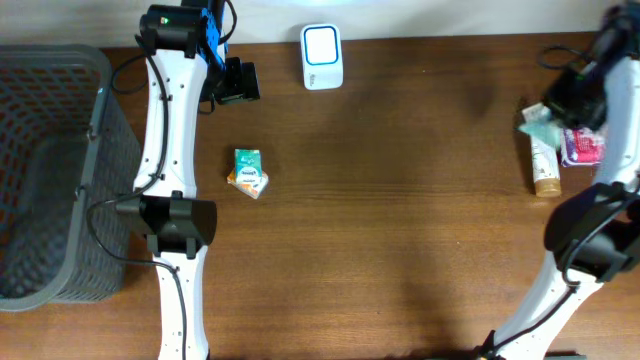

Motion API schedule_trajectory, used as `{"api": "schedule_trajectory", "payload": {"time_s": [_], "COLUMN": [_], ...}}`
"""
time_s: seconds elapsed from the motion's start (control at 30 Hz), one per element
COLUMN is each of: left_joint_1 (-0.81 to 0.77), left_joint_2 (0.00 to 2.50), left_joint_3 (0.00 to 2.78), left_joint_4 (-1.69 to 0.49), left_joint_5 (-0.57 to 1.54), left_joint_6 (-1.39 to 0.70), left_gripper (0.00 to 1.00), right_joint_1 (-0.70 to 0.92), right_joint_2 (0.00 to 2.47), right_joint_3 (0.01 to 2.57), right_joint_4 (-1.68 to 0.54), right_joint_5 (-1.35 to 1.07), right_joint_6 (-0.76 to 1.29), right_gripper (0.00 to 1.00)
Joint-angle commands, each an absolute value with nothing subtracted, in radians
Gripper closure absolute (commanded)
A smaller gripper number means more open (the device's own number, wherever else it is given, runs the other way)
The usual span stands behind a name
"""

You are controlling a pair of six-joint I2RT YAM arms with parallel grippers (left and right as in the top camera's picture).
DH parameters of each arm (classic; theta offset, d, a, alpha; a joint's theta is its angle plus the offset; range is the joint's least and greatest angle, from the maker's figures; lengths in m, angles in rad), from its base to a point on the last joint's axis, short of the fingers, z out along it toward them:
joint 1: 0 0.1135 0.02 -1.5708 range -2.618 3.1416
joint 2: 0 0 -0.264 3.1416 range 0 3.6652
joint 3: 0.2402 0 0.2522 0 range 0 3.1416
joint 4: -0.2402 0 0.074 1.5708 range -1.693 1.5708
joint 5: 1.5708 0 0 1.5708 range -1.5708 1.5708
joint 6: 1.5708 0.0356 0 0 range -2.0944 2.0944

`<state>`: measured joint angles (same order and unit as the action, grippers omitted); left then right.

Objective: Scan the item barcode

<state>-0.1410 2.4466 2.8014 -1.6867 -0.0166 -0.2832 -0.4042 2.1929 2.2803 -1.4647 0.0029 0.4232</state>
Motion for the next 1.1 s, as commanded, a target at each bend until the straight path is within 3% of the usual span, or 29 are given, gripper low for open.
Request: {"api": "schedule_trajectory", "payload": {"time_s": [0.0,0.13,0.27,0.33,0.43,0.47,0.6,0.77,0.87,1.07], "left_joint_1": [-0.142,-0.142,-0.142,-0.142,-0.142,-0.142,-0.142,-0.142,-0.142,-0.142], "left_joint_2": [2.448,2.448,2.448,2.448,2.448,2.448,2.448,2.448,2.448,2.448], "left_joint_3": [2.815,2.815,2.815,2.815,2.815,2.815,2.815,2.815,2.815,2.815], "left_joint_4": [-1.688,-1.688,-1.688,-1.688,-1.688,-1.688,-1.688,-1.688,-1.688,-1.688], "left_joint_5": [-0.026,-0.026,-0.026,-0.026,-0.026,-0.026,-0.026,-0.026,-0.026,-0.026], "left_joint_6": [-0.275,-0.275,-0.275,-0.275,-0.275,-0.275,-0.275,-0.275,-0.275,-0.275], "left_gripper": [0.01,0.01,0.01,0.01,0.01,0.01,0.01,0.01,0.01,0.01], "right_joint_1": [-0.511,-0.615,-0.662,-0.662,-0.662,-0.662,-0.66,-0.575,-0.395,-0.066], "right_joint_2": [2.2,2.2,2.2,2.2,2.188,2.175,2.048,1.875,1.873,1.879], "right_joint_3": [2.265,2.136,1.927,1.902,1.938,1.957,1.992,1.992,1.979,1.921], "right_joint_4": [-1.496,-1.458,-1.279,-1.25,-1.267,-1.287,-1.35,-1.472,-1.537,-1.412], "right_joint_5": [0.111,0.14,0.114,0.067,-0.003,-0.004,-0.029,-0.429,-0.437,-0.351], "right_joint_6": [0.49,0.533,0.531,0.528,0.468,0.468,0.466,0.224,0.224,0.225], "right_gripper": [0.96,0.96,0.95,0.84,0.44,0.04,0.01,0.01,0.01,0.01]}}
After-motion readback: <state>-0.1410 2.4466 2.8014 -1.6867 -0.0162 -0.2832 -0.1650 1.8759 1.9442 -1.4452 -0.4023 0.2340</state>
